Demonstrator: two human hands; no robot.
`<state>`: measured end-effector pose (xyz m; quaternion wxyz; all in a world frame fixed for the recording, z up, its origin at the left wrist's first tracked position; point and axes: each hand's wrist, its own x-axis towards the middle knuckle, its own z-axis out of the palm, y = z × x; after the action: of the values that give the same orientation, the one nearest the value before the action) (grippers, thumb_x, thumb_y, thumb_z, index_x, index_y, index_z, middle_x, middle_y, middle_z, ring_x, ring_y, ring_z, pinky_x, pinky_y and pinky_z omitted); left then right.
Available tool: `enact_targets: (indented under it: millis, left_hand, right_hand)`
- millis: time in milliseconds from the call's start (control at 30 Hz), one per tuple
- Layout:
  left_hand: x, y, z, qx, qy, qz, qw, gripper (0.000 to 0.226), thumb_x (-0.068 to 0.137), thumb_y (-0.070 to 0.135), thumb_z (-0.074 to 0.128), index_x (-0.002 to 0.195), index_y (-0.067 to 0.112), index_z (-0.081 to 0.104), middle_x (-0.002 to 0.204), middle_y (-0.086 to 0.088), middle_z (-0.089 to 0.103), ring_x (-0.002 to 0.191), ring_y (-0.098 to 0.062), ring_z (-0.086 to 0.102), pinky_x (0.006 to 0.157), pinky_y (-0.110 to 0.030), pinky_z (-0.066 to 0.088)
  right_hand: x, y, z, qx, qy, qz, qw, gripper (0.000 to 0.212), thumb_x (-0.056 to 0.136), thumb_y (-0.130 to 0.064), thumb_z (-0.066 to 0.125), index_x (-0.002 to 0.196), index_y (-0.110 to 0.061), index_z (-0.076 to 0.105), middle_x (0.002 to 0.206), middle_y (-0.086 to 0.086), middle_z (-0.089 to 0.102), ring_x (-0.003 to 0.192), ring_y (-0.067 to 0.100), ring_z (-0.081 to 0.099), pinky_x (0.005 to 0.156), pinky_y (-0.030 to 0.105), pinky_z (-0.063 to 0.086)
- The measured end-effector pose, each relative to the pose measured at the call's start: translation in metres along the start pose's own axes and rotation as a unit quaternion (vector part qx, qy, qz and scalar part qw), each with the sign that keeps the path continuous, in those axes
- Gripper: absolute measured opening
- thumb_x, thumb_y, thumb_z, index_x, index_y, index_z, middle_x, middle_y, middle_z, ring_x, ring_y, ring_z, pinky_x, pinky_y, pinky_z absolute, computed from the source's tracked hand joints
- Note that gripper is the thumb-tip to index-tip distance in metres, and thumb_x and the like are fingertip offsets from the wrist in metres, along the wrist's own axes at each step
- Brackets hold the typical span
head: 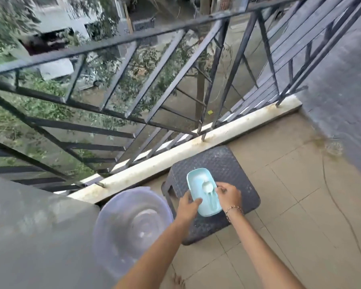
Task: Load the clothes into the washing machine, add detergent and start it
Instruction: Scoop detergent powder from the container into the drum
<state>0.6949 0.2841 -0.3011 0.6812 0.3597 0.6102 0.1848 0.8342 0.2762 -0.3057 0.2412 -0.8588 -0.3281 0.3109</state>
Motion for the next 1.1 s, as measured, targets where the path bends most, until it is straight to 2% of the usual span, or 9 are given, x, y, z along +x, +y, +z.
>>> enact_targets:
  millis: [100, 300, 433, 500, 667, 800, 867, 1000, 1100]
  left_hand:
    - [0.016, -0.010, 0.003, -0.018, -0.011, -0.001, 1.000, 0.037, 0.095, 0.012, 0.055, 0.132, 0.009, 0.050, 0.121, -0.006, 0.061, 0.097, -0.015, 0.061, 0.069, -0.014, 0.051]
    - [0.025, -0.012, 0.004, -0.008, -0.029, -0.024, 0.999, 0.037, 0.095, 0.018, 0.055, 0.131, 0.015, 0.048, 0.126, -0.004, 0.061, 0.112, -0.020, 0.059, 0.098, -0.036, 0.049]
    - [0.017, -0.003, -0.005, -0.006, -0.016, -0.033, 0.999, 0.030, 0.095, 0.015, 0.054, 0.124, 0.017, 0.044, 0.116, 0.005, 0.058, 0.108, -0.016, 0.056, 0.087, -0.028, 0.050]
    - [0.008, 0.002, -0.015, -0.006, 0.012, -0.034, 0.999, 0.035, 0.095, 0.016, 0.054, 0.128, 0.011, 0.045, 0.126, -0.006, 0.059, 0.112, -0.022, 0.057, 0.097, -0.038, 0.049]
    - [-0.029, 0.028, -0.050, -0.023, 0.064, -0.024, 0.997, 0.028, 0.095, 0.016, 0.048, 0.121, 0.007, 0.050, 0.114, -0.016, 0.064, 0.101, -0.028, 0.062, 0.093, -0.039, 0.050]
    - [-0.079, 0.058, -0.083, -0.077, 0.094, 0.001, 0.993, 0.008, 0.095, 0.014, 0.047, 0.102, 0.015, 0.049, 0.089, -0.007, 0.058, 0.078, -0.019, 0.055, 0.068, -0.027, 0.043]
    - [-0.114, 0.072, -0.108, -0.096, 0.101, 0.031, 0.990, 0.015, 0.096, 0.013, 0.046, 0.110, 0.014, 0.048, 0.095, -0.006, 0.058, 0.076, -0.015, 0.057, 0.065, -0.026, 0.044]
    - [-0.191, 0.086, -0.171, -0.111, 0.127, 0.119, 0.978, 0.019, 0.096, 0.015, 0.046, 0.114, 0.018, 0.051, 0.097, -0.001, 0.060, 0.078, -0.009, 0.062, 0.067, -0.020, 0.050]
    - [-0.251, 0.087, -0.234, -0.109, 0.161, 0.202, 0.960, 0.018, 0.095, 0.015, 0.047, 0.106, 0.025, 0.056, 0.101, 0.000, 0.065, 0.080, -0.011, 0.066, 0.072, -0.023, 0.051]
  right_hand:
    - [0.015, 0.010, 0.018, -0.015, 0.001, 0.001, 1.000, 0.027, 0.084, -0.009, 0.055, 0.104, -0.015, 0.074, 0.106, 0.009, 0.073, 0.094, 0.029, 0.065, 0.081, 0.030, 0.051]
    - [0.020, 0.017, 0.033, -0.031, 0.012, 0.007, 0.999, 0.029, 0.088, -0.007, 0.053, 0.109, -0.013, 0.071, 0.111, 0.009, 0.071, 0.101, 0.029, 0.063, 0.087, 0.028, 0.045]
    - [0.016, 0.009, 0.027, -0.012, 0.008, 0.020, 1.000, 0.030, 0.089, -0.010, 0.055, 0.117, -0.011, 0.066, 0.116, 0.008, 0.068, 0.105, 0.027, 0.062, 0.095, 0.032, 0.045]
    - [0.010, -0.001, 0.021, -0.003, 0.017, 0.020, 1.000, 0.030, 0.088, -0.010, 0.056, 0.118, -0.011, 0.065, 0.117, 0.009, 0.067, 0.105, 0.027, 0.063, 0.094, 0.035, 0.048]
    - [-0.021, -0.045, 0.006, -0.003, 0.015, -0.029, 0.999, 0.026, 0.087, -0.008, 0.057, 0.110, -0.009, 0.067, 0.114, 0.012, 0.068, 0.104, 0.030, 0.062, 0.092, 0.038, 0.050]
    - [-0.071, -0.098, 0.001, 0.045, 0.028, -0.087, 0.995, 0.020, 0.087, -0.004, 0.056, 0.102, -0.004, 0.069, 0.109, 0.014, 0.069, 0.104, 0.030, 0.061, 0.094, 0.037, 0.046]
    - [-0.107, -0.130, 0.002, 0.063, 0.028, -0.129, 0.989, 0.019, 0.088, -0.005, 0.055, 0.098, -0.006, 0.070, 0.104, 0.012, 0.069, 0.102, 0.027, 0.061, 0.092, 0.037, 0.047]
    - [-0.190, -0.195, 0.017, 0.111, 0.028, -0.211, 0.971, 0.018, 0.086, -0.002, 0.054, 0.091, -0.011, 0.070, 0.097, 0.005, 0.069, 0.095, 0.020, 0.061, 0.074, 0.014, 0.037]
    - [-0.262, -0.248, 0.043, 0.148, -0.005, -0.268, 0.952, 0.019, 0.087, 0.000, 0.054, 0.089, -0.011, 0.070, 0.092, 0.003, 0.069, 0.090, 0.021, 0.063, 0.072, 0.020, 0.044]
